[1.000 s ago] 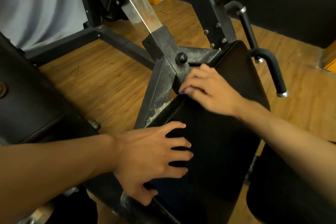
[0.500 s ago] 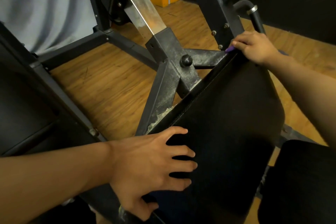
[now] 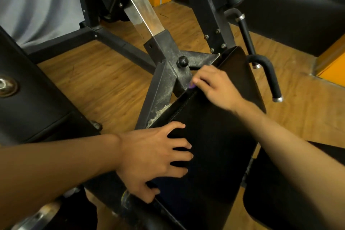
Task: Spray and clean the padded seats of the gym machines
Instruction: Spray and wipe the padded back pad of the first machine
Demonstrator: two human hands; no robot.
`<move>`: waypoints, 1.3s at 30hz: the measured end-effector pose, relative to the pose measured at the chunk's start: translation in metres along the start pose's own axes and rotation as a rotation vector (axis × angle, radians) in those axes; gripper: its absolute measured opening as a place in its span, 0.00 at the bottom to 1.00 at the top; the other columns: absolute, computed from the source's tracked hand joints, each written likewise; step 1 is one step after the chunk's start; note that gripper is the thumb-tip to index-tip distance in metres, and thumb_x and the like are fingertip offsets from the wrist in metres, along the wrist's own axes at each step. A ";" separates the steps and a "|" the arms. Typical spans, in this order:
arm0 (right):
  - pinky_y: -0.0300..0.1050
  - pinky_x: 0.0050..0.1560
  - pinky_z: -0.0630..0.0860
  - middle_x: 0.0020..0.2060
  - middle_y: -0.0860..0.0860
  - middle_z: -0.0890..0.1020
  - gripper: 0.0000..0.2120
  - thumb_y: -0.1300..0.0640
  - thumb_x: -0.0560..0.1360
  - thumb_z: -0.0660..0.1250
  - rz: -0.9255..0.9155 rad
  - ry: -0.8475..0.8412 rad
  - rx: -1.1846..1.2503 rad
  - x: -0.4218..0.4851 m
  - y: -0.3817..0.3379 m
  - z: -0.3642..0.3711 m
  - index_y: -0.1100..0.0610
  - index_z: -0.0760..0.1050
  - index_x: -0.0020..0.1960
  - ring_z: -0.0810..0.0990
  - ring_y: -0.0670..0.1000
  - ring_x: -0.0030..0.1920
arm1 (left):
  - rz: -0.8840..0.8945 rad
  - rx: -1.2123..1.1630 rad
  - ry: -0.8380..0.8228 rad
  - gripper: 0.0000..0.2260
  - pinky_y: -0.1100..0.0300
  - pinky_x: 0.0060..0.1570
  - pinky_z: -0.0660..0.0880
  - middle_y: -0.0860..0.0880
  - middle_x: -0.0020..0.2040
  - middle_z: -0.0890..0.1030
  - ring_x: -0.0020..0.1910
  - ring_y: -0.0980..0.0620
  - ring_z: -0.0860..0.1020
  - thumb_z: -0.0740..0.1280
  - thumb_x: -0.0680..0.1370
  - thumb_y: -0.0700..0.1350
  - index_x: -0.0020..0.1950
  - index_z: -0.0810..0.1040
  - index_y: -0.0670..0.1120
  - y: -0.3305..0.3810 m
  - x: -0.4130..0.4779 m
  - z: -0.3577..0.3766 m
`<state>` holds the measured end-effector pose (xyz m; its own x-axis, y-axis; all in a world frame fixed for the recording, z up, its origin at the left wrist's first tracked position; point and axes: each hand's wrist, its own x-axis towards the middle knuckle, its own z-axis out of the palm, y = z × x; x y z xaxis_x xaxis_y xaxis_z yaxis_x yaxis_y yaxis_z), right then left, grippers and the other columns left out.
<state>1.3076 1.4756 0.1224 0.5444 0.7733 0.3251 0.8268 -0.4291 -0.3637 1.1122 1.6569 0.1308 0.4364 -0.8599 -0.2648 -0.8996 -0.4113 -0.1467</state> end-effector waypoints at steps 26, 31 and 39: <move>0.46 0.62 0.69 0.52 0.52 0.82 0.11 0.52 0.82 0.62 0.363 0.009 -0.084 0.072 0.143 -0.050 0.52 0.82 0.56 0.78 0.51 0.57 | -0.022 0.009 -0.027 0.32 0.33 0.75 0.48 0.47 0.76 0.68 0.77 0.44 0.62 0.61 0.76 0.66 0.76 0.70 0.52 -0.001 -0.001 -0.002; 0.47 0.64 0.71 0.52 0.51 0.83 0.10 0.52 0.82 0.63 0.519 0.082 0.034 0.079 0.138 -0.040 0.51 0.82 0.54 0.79 0.50 0.59 | -0.019 0.018 -0.036 0.32 0.33 0.76 0.47 0.47 0.76 0.68 0.77 0.44 0.61 0.60 0.76 0.67 0.76 0.69 0.52 -0.001 0.000 -0.001; 0.42 0.60 0.72 0.46 0.47 0.83 0.09 0.57 0.81 0.64 0.149 0.091 -0.003 0.038 0.078 -0.030 0.49 0.82 0.46 0.80 0.46 0.51 | -0.001 0.008 0.006 0.32 0.32 0.76 0.46 0.45 0.75 0.70 0.76 0.43 0.63 0.61 0.75 0.67 0.75 0.71 0.51 -0.001 0.000 0.000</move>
<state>1.3970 1.4571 0.1325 0.6717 0.6554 0.3453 0.7360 -0.5376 -0.4114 1.1126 1.6574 0.1313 0.4374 -0.8613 -0.2585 -0.8989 -0.4100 -0.1547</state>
